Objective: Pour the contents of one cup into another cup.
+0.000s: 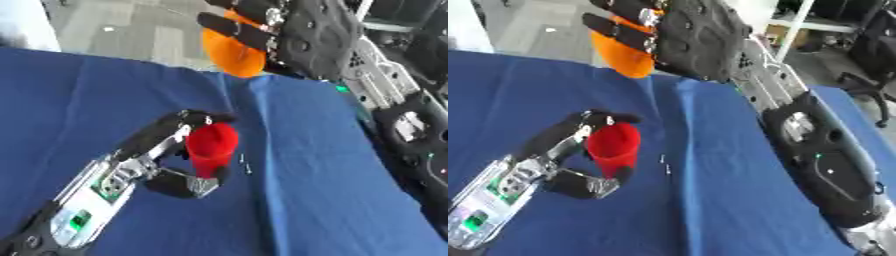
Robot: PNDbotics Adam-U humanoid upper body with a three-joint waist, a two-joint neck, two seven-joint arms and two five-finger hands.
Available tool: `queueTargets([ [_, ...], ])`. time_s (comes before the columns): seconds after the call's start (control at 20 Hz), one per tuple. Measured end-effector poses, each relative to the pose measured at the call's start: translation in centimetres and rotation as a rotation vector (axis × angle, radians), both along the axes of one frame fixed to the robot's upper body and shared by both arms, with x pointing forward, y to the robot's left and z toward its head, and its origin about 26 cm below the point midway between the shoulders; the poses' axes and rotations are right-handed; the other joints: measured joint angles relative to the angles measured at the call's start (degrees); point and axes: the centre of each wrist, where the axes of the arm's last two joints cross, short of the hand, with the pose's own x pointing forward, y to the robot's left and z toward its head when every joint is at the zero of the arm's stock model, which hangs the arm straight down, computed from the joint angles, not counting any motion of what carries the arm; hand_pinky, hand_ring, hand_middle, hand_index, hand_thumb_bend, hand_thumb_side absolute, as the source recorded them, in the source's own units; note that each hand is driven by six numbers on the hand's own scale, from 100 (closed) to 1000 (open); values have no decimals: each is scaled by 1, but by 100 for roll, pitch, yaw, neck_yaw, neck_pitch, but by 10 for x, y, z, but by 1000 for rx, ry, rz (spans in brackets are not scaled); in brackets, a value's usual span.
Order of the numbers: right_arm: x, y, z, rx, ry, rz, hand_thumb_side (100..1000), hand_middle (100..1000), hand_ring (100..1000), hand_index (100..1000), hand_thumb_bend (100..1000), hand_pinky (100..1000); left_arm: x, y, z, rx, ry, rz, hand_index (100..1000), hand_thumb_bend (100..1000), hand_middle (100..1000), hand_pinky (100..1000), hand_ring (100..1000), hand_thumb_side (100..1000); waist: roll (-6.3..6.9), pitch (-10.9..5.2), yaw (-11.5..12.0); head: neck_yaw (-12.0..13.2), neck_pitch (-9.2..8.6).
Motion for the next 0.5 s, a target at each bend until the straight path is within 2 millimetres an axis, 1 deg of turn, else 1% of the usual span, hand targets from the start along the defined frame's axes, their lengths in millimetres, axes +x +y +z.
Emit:
queueTargets([
  [0.5,4,1,-5,-11,19,-16,100,675,440,750,211,679,0,0,0,-1,0,1,914,100,483,152,234,323,0,0,0,0,0],
])
